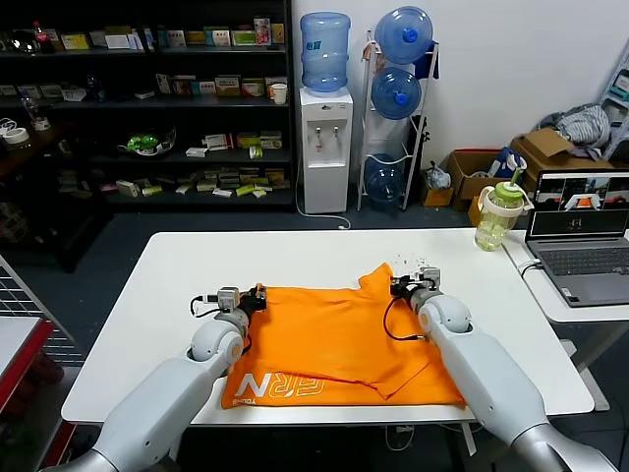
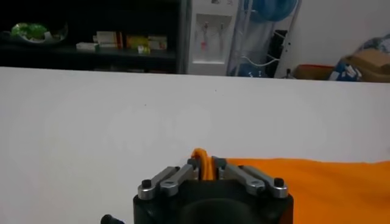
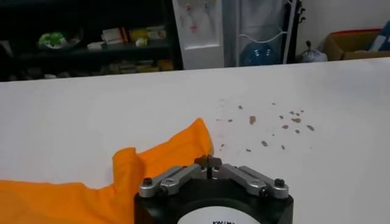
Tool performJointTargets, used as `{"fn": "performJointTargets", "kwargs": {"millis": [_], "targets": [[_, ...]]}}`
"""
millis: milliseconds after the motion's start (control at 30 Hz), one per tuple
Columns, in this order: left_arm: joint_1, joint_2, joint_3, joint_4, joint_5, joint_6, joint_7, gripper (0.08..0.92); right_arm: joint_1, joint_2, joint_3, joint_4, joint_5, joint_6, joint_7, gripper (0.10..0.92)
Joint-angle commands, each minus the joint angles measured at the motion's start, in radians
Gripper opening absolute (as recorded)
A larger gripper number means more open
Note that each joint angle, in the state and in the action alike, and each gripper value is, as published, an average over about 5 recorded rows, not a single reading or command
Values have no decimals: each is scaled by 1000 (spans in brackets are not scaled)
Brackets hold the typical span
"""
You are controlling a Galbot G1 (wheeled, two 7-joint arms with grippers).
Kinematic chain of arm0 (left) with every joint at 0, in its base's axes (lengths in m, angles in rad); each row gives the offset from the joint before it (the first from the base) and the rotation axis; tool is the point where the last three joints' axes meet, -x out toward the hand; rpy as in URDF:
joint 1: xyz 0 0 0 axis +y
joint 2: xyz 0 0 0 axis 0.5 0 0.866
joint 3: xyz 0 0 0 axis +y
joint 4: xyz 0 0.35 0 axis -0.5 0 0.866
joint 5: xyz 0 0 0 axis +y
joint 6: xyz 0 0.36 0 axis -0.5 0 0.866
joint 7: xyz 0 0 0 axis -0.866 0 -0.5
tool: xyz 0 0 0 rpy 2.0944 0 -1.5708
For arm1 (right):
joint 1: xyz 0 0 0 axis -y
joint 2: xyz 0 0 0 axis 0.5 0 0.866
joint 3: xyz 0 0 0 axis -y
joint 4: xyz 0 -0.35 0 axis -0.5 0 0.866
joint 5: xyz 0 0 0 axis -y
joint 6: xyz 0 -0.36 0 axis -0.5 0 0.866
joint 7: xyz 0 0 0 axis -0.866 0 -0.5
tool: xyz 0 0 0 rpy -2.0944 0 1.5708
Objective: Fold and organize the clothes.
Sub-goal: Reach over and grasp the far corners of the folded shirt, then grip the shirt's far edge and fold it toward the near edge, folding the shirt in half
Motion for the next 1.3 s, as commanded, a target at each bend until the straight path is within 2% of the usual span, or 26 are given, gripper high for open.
{"fn": "performJointTargets", "kwargs": {"millis": [33,167,500,833,1033,1300], "targets": [[32,20,-7,-81,2,-11,-13,154,-38,-30,24,102,26,36,0,125],[70,42,-21,-155,1,-11,-23,91,-86,-68,47,187,47,33,14,125],[212,124,-121,-354,-2,-8,-53,90,-289,-201,122,452,109,-7,69,125],[404,231,-222,-553,-30,-9,-61,90,-500,-310,200,694,153,-53,122,125],[491,250,-232,-637,-45,-10,-88,90,-590,-347,250,800,186,-90,164,125],[554,251,-237,-678,-32,-13,-110,90,-687,-376,313,897,212,-115,195,125]]}}
